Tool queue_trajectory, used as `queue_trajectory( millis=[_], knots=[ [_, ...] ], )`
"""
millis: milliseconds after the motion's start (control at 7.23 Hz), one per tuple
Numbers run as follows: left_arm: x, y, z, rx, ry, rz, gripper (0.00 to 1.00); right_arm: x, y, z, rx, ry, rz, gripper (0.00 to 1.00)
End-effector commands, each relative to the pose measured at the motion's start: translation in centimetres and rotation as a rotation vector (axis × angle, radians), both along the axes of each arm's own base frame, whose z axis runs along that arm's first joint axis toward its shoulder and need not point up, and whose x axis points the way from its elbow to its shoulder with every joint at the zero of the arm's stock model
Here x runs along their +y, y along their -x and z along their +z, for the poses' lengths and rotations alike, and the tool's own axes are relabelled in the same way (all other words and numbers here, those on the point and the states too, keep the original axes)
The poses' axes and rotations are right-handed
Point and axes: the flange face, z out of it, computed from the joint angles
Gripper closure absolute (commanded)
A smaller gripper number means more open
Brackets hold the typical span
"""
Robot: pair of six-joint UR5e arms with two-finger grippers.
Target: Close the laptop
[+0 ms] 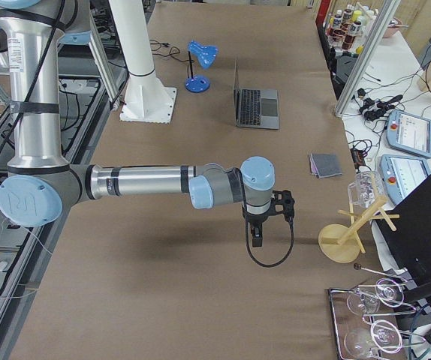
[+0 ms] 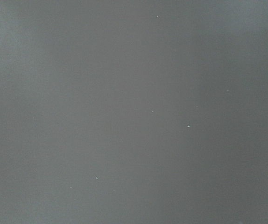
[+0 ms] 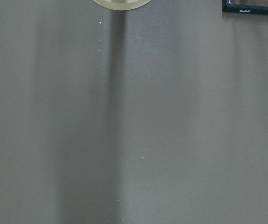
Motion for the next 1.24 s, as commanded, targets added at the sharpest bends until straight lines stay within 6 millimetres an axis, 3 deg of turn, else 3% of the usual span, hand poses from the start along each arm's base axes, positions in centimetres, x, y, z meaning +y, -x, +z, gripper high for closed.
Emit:
queue_trajectory(
  millis=[0,277,691,1106],
  knots=[
    [-0.1,-0.1,-0.1,0.002,0.001,-0.002,0.02,0.1,0.2,0.1,-0.013,0.001,-0.009,0.00],
    [-0.4,-0.1,-0.9,0.001,-0.033,0.000,0.03,0.1,0.5,0.1,-0.020,0.006,-0.010,0.00],
    [0.8,-0.1,0.0,0.000,-0.017,0.001,0.02,0.1,1.1,0.3,-0.021,0.009,-0.024,0.00],
    [0.9,-0.6,-0.7,0.075,-0.041,0.013,0.02,0.2,1.7,0.1,-0.062,0.019,-0.037,0.00]
  ],
)
